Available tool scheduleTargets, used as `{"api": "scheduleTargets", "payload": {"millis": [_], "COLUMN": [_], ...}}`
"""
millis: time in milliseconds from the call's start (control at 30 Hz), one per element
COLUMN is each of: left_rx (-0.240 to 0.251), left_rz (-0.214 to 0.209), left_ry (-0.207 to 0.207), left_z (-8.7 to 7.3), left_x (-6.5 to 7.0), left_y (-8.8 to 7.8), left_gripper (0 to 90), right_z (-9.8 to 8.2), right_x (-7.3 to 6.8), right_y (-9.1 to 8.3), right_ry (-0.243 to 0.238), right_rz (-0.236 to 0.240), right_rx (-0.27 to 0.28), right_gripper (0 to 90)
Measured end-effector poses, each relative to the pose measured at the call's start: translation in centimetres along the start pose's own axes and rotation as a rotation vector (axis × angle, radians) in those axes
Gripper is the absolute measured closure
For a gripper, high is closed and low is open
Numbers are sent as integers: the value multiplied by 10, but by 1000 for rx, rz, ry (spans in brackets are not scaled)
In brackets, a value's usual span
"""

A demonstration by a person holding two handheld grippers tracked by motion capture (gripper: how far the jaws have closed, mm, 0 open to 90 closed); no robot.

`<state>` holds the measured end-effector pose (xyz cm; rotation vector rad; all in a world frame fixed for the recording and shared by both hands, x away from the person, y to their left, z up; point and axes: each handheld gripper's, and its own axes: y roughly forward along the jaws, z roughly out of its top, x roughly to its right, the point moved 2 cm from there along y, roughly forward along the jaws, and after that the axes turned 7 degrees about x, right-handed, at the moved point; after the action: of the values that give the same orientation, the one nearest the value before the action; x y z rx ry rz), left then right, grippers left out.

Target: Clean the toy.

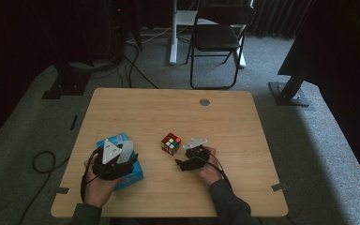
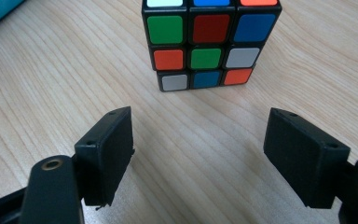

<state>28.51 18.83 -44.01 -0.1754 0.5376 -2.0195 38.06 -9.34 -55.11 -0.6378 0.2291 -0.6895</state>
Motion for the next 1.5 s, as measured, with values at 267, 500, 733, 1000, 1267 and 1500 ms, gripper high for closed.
{"api": "scheduleTargets", "payload": {"millis": [267, 500, 733, 1000, 1267, 1500], "left_rx": [-54, -82, -109, -148, -166, -142], "left_rz": [62, 85, 91, 139, 144, 119], "left_ry": [31, 56, 61, 89, 85, 58], "left_z": [-12, -16, -17, -19, -20, -16], "left_x": [0, 2, 7, 9, 4, 1], "left_y": [4, 8, 12, 14, 14, 13], "left_gripper": [362, 413, 458, 616, 883, 887], "right_z": [1, 2, 6, 8, 9, 14], "right_x": [-2, -2, -2, -2, 0, 1], "right_y": [2, 2, 2, 2, 2, 5], "right_ry": [-7, -5, -4, -4, 3, 12], "right_rz": [9, 9, 7, 6, 3, 7], "right_rx": [4, 6, 18, 24, 34, 40], "right_gripper": [238, 238, 237, 237, 237, 225]}}
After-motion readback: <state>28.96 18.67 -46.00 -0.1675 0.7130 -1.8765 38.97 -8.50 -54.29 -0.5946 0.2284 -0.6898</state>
